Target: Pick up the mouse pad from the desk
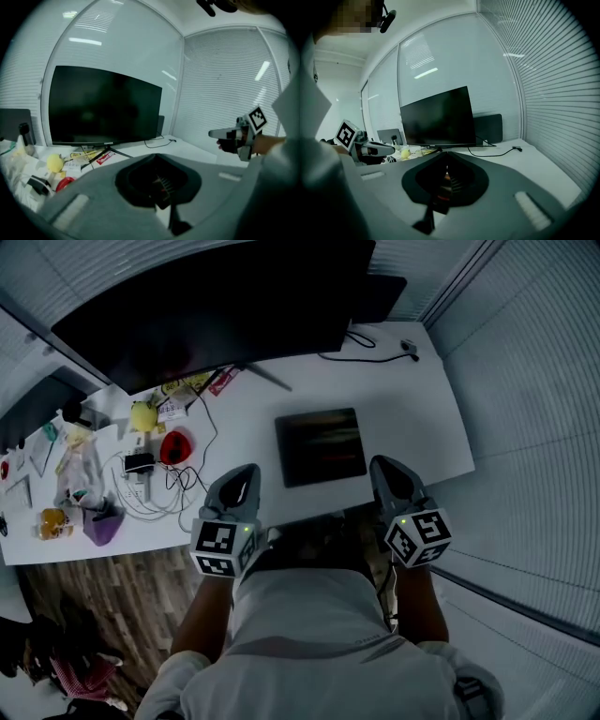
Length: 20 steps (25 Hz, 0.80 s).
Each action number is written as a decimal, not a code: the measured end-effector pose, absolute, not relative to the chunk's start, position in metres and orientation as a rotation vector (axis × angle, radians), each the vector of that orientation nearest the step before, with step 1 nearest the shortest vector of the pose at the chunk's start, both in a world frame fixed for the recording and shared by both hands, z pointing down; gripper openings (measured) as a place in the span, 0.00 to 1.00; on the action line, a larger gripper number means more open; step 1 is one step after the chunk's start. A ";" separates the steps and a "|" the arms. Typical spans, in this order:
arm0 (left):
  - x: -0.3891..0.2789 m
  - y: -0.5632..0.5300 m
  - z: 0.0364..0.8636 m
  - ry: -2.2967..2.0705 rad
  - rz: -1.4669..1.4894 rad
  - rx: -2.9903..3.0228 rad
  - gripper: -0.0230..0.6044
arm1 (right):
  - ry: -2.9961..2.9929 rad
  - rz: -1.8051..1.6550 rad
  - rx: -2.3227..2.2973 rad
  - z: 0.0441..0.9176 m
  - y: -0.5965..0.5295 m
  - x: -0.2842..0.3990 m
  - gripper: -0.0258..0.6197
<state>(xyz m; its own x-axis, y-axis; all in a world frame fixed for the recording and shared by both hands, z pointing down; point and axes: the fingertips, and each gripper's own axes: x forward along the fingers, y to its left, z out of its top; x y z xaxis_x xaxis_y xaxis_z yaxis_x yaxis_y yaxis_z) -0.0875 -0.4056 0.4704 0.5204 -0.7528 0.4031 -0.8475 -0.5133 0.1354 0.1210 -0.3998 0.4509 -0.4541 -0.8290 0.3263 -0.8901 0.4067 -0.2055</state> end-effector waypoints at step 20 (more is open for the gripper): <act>-0.004 -0.488 0.676 -1.272 0.868 2.009 0.45 | -2.093 0.748 1.051 0.679 -0.516 0.172 0.47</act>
